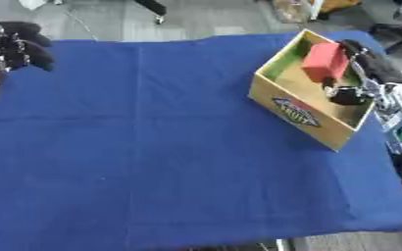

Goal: Pick up the objects with one hand, pass them to the other hand, and then place them into the box on the other side of the table.

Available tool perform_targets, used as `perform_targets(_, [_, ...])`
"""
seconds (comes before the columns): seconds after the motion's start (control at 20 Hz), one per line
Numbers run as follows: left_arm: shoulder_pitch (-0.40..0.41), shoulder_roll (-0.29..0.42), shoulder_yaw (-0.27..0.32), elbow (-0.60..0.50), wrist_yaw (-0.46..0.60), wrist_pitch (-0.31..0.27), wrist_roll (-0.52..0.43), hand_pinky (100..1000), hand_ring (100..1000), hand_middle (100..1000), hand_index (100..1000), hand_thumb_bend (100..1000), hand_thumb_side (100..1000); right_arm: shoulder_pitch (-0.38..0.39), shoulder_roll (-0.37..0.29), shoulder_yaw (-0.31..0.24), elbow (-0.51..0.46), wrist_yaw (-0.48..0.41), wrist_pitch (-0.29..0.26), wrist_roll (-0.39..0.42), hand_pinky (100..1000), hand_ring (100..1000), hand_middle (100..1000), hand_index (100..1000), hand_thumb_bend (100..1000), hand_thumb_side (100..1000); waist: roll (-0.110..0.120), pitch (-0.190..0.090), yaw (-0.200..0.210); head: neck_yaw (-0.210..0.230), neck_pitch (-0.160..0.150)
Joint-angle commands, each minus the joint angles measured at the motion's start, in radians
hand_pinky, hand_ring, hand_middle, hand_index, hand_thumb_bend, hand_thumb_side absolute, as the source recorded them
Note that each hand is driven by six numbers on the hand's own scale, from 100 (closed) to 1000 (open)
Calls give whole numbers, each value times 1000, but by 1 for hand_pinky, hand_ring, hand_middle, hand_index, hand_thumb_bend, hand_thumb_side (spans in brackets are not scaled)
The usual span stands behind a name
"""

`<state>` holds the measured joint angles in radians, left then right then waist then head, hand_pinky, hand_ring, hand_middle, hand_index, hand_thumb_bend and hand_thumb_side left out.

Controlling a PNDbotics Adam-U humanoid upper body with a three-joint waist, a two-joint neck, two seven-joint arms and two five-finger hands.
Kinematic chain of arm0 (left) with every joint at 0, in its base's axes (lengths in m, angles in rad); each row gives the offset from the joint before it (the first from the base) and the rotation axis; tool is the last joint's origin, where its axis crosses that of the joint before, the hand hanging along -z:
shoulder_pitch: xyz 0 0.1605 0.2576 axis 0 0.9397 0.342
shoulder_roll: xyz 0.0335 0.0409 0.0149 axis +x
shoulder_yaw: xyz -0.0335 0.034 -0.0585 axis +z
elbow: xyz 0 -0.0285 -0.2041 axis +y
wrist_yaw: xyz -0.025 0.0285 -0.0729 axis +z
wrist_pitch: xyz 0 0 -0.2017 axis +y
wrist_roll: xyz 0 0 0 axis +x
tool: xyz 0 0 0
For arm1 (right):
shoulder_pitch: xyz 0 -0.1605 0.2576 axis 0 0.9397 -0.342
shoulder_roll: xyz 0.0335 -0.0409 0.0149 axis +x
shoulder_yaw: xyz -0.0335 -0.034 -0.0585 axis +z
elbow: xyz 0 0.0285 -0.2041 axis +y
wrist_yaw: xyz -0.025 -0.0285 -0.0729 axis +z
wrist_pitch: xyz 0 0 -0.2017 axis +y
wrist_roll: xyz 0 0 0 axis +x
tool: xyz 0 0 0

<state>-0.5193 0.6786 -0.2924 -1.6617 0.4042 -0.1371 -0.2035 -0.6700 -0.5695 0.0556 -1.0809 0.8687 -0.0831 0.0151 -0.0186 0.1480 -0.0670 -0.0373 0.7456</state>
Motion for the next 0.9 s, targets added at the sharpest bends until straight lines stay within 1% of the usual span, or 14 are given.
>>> perform_targets(0.05, [-10,16,17,-5,3,-2,-2,685,670,695,843,1000,559,-21,-43,-11,-30,1,-8,-49,944,920,867,832,100,550,-2,-32,-2,-7,-8])
perform_targets(0.25, [-10,17,19,-4,3,-3,-2,685,670,695,842,1000,560,-20,-41,-10,-21,-29,-5,-63,947,919,862,812,100,608,-2,-32,-2,-12,-11])
perform_targets(0.45, [-10,16,19,-3,4,-4,-3,685,670,695,842,1000,561,-19,-43,-8,-19,-51,-3,-58,950,920,863,805,100,624,-2,-32,-2,-13,-10])
perform_targets(0.5, [-10,16,19,-3,4,-4,-3,685,670,695,842,1000,561,-19,-43,-8,-19,-55,-3,-56,950,919,860,798,100,626,-3,-32,-2,-13,-10])
perform_targets(0.55, [-10,16,20,-3,4,-5,-3,685,670,695,842,1000,560,-19,-44,-8,-19,-59,-3,-54,948,915,847,768,100,639,-3,-32,-2,-13,-11])
perform_targets(0.65, [-9,17,20,-2,4,-5,-4,685,670,695,842,1000,561,-19,-44,-10,-20,-66,3,-57,928,891,794,604,100,671,-3,-32,-1,-13,-10])
perform_targets(0.7, [-9,17,21,-2,4,-5,-4,684,670,695,842,1000,561,-19,-46,-12,-21,-68,11,-64,890,840,683,346,100,683,-3,-32,-1,-13,-10])
perform_targets(0.75, [-9,16,21,-2,4,-6,-4,684,670,695,842,1000,561,-19,-46,-12,-20,-69,22,-68,883,827,650,270,100,720,-3,-32,-1,-13,-10])
perform_targets(0.8, [-9,16,21,-1,4,-6,-4,684,670,695,842,1000,561,-18,-47,-10,-17,-71,32,-62,874,815,632,228,100,740,-3,-32,-1,-13,-10])
perform_targets(0.85, [-9,16,21,-1,5,-6,-4,684,670,694,841,1000,562,-18,-47,-8,-14,-76,40,-51,870,808,626,208,100,734,-3,-32,-1,-14,-9])
perform_targets(0.9, [-9,16,21,-1,5,-6,-4,684,670,694,841,1000,562,-18,-46,-6,-13,-81,45,-38,869,805,625,202,100,772,-3,-32,0,-14,-10])
